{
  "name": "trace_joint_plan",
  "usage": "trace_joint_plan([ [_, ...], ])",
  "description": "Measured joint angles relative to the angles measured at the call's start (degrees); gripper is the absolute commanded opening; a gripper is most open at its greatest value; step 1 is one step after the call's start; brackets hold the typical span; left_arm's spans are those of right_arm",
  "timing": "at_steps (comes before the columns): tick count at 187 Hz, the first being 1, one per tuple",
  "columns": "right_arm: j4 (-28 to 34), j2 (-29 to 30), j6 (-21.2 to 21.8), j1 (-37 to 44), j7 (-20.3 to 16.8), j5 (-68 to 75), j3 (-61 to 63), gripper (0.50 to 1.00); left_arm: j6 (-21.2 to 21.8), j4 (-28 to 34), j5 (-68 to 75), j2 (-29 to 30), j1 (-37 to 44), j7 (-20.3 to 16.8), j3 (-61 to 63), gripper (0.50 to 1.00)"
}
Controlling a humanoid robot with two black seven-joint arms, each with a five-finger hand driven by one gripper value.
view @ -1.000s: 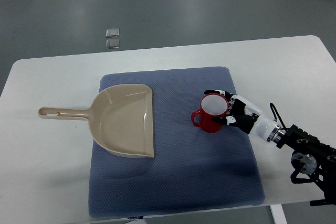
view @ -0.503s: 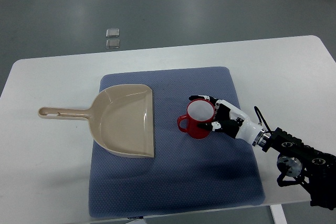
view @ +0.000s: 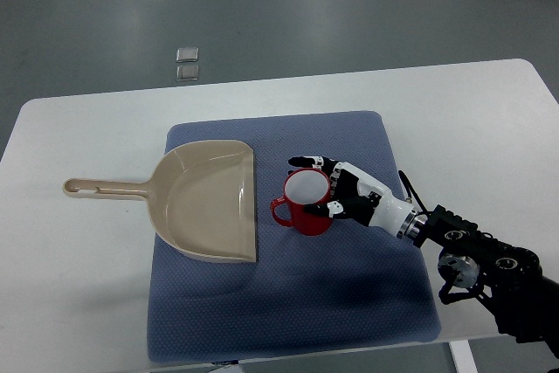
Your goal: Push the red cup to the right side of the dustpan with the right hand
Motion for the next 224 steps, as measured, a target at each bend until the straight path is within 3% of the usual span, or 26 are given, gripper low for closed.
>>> trace_joint_plan([
  [224, 0.2, 4.0, -1.8, 0.5, 0.0, 0.4, -1.3, 0.934, 0.0, 0.0, 0.0, 0.0, 0.0, 0.0, 0.0, 1.0],
])
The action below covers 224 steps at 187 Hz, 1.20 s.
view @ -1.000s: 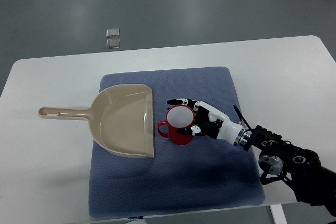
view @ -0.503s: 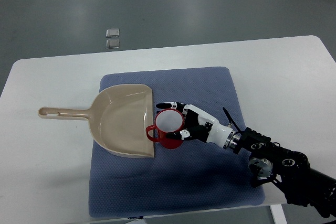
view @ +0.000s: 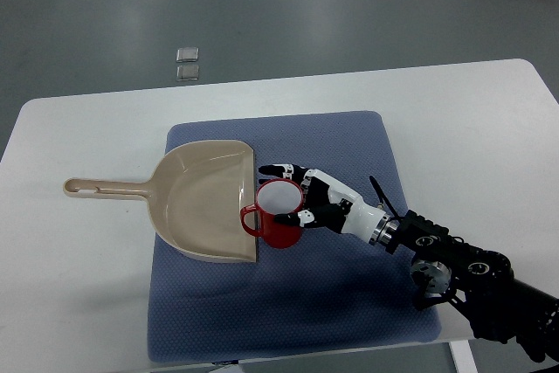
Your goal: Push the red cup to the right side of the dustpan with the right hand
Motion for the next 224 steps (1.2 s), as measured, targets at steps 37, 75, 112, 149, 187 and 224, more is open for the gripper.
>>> trace_joint_plan([
  [37, 1.1, -2.2, 2.1, 0.0, 0.0, 5.6, 0.2, 0.934, 0.0, 0.0, 0.0, 0.0, 0.0, 0.0, 0.0, 1.0],
  [75, 3.7, -4.7, 3.1, 0.8, 0.0, 9.2, 0.2, 0.934, 0.0, 0.0, 0.0, 0.0, 0.0, 0.0, 0.0, 1.0],
  [112, 3.0, -5.5, 0.8, 2.7, 0.0, 16.7, 2.7, 0.934, 0.0, 0.0, 0.0, 0.0, 0.0, 0.0, 0.0, 1.0],
  [149, 1.8, -5.6, -6.6, 5.9, -6.9, 33.6, 5.8, 0.934, 0.0, 0.0, 0.0, 0.0, 0.0, 0.0, 0.1, 1.0],
  [187, 0.3, -5.4, -8.2, 8.3, -9.6, 39.7, 6.1, 0.934, 0.0, 0.0, 0.1, 0.0, 0.0, 0.0, 0.1, 1.0],
  [224, 0.3, -5.1, -7.5, 8.2, -9.6, 39.6, 6.1, 0.934, 0.0, 0.0, 0.1, 0.0, 0.0, 0.0, 0.0, 1.0],
])
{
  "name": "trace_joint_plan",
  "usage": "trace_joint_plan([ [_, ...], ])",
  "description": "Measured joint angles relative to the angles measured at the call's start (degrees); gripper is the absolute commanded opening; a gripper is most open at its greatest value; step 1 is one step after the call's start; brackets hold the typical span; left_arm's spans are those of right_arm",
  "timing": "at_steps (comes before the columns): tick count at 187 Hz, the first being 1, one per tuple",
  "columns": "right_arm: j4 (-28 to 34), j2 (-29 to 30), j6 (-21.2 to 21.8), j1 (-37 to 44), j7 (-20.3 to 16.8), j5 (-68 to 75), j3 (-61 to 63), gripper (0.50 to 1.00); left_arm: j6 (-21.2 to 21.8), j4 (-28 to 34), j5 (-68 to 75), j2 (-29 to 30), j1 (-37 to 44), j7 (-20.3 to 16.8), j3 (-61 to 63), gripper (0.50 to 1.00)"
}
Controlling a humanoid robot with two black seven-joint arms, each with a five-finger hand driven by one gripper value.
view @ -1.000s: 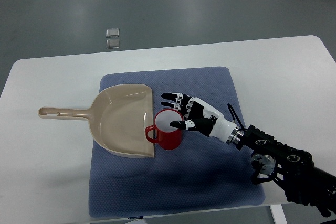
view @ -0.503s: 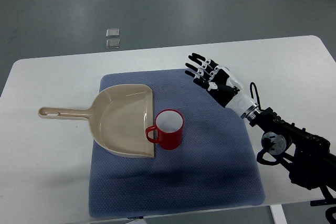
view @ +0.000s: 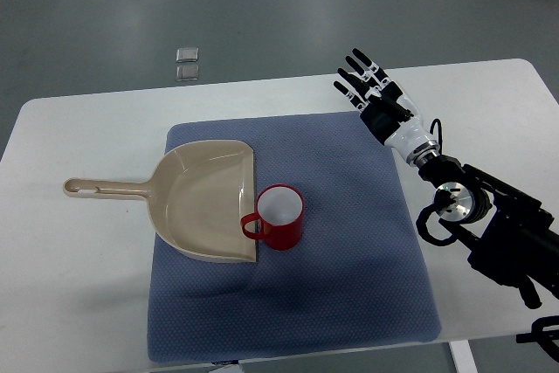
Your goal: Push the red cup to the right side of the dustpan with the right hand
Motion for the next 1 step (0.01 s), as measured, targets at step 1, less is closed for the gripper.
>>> trace_joint_plan([
  [1, 0.0, 0.0, 0.0, 0.0, 0.0, 0.0, 0.0, 0.934, 0.0, 0.0, 0.0, 0.0, 0.0, 0.0, 0.0, 1.0],
])
